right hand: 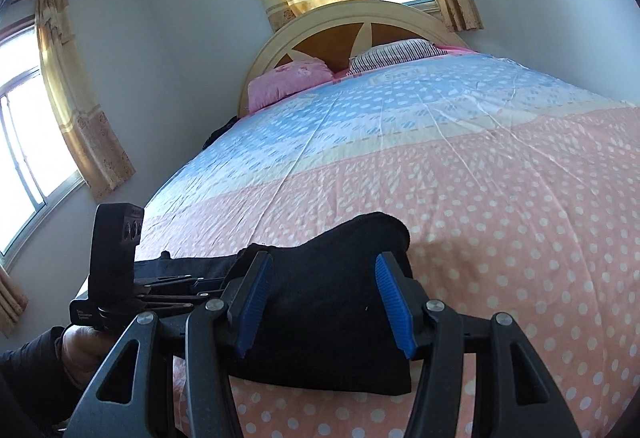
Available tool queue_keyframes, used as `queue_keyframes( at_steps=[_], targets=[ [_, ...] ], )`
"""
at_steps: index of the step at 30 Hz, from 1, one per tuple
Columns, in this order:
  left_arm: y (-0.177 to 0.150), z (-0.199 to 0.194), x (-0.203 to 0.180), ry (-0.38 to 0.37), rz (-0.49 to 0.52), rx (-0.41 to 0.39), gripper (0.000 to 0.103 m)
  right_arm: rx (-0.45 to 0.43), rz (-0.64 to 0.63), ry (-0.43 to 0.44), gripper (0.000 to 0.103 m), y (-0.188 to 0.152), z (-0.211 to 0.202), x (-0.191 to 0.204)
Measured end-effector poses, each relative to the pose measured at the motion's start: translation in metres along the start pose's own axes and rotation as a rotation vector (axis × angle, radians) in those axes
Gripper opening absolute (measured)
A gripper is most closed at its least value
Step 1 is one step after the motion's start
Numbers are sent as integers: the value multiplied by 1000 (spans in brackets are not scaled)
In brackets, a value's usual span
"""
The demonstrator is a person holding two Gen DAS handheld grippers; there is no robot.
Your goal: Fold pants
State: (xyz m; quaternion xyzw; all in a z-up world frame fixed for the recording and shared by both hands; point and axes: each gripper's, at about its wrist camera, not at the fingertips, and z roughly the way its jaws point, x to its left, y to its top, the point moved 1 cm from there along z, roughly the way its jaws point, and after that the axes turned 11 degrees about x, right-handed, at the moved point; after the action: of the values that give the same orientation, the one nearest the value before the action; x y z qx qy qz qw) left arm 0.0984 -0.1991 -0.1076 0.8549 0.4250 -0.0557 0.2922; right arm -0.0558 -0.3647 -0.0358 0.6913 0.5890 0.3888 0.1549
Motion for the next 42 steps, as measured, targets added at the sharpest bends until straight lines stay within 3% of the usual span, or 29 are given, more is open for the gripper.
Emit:
queue_keyframes(
  at_steps=[2, 5, 11, 18, 33, 37, 42],
  targets=[
    [1, 0, 3, -14, -13, 4, 14, -5, 6, 0, 55, -1, 0, 0],
    [-1, -7, 4, -36, -15, -10, 12, -17, 11, -2, 55, -2, 0, -1],
    [-3, -40, 4, -66, -28, -83, 11, -33, 31, -6, 55, -3, -1, -8],
    [-15, -87, 32, -96, -127, -124, 11, -38, 28, -2, 55, -4, -1, -8],
    [-55, -132, 92, -82, -263, -173, 11, -2, -46, 7, 55, -13, 10, 11],
    [-64, -133, 105, -44, -282, -162, 11, 9, -48, 15, 55, -15, 12, 12],
    [-74, -105, 127, -41, -331, -89, 11, 44, -50, 12, 55, -12, 22, 14]
  ],
)
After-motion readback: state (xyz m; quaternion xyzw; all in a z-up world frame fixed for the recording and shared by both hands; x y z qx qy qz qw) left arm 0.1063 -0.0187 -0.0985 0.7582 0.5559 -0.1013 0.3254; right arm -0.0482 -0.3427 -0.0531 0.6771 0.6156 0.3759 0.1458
